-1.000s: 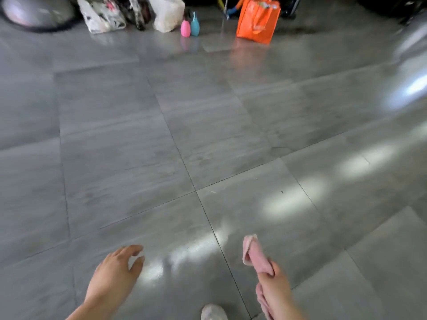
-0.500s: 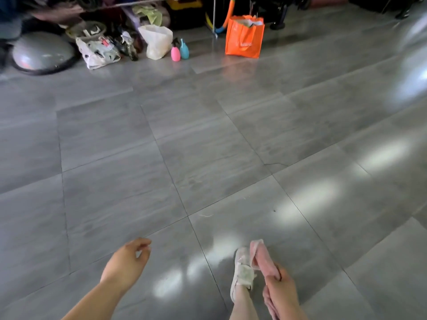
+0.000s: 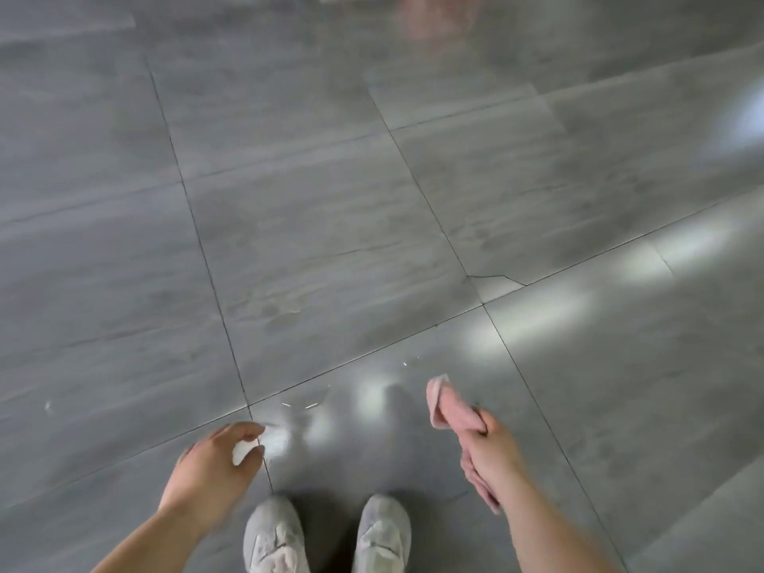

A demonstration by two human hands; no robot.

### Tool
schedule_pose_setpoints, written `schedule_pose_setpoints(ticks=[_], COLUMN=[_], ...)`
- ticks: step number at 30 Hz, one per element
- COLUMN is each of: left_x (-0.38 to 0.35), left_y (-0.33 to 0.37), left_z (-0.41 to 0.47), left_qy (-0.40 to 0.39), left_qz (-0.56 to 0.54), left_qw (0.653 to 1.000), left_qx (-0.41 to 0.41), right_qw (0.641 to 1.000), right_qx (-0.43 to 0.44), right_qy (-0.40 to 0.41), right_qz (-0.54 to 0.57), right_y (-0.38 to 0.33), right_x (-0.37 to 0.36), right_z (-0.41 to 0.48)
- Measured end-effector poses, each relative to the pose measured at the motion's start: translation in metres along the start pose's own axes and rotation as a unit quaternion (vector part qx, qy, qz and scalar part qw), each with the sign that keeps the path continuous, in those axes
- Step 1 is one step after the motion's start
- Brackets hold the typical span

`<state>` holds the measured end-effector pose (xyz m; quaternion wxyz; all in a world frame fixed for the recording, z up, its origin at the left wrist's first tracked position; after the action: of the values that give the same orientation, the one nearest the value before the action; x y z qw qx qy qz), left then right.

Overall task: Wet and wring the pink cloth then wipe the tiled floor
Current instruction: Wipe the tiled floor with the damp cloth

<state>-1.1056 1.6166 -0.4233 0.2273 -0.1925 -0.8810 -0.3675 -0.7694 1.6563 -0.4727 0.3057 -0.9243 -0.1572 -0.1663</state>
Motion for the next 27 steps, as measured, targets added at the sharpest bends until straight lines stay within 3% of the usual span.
schedule_pose_setpoints(ticks=[2, 5, 7, 10, 14, 20, 22, 27], left_x=[-0.021, -0.048, -0.063, -0.081, -0.094, -0.081, -0.079, -0.074], left_y=[-0.009, -0.036, -0.063, -0.100, -0.129, -0.166, -0.174, -0.206], left_z=[0.054, 0.135, 0.186, 0.246, 0.272, 0.239, 0.242, 0.260], left_qy=[0.006, 0.020, 0.025, 0.027, 0.018, 0.030, 0.039, 0.034], left_qz=[0.031, 0.084, 0.124, 0.171, 0.205, 0.180, 0.168, 0.169], left_qw=[0.999, 0.993, 0.988, 0.982, 0.977, 0.983, 0.985, 0.985], left_qx=[-0.028, -0.077, -0.085, -0.074, -0.053, -0.013, -0.011, 0.022], right_qw=[0.999, 0.989, 0.972, 0.940, 0.814, 0.696, 0.706, 0.816], right_qx=[0.017, 0.049, 0.078, 0.130, 0.254, 0.445, 0.438, 0.286], right_qy=[0.007, 0.107, 0.179, 0.201, 0.259, 0.157, 0.165, 0.246], right_qz=[-0.051, -0.092, -0.128, -0.244, -0.454, -0.542, -0.532, -0.438], right_y=[0.009, 0.030, 0.046, 0.064, 0.054, 0.013, -0.009, -0.015], right_x=[-0.015, -0.023, -0.033, -0.064, -0.119, -0.193, -0.183, -0.116], right_z=[0.050, 0.123, 0.169, 0.228, 0.236, 0.234, 0.255, 0.294])
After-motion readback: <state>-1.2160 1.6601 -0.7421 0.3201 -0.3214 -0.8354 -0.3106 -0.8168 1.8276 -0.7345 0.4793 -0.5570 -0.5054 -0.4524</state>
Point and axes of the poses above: each hand's wrist, its own z-axis towards the middle knuckle, its own x-axis out of the back of the hand, y = z × x, the point moved 10 cm from there along z, towards the middle knuckle, and after that the axes turned 12 degrees about -z, right-handed, at the moved point
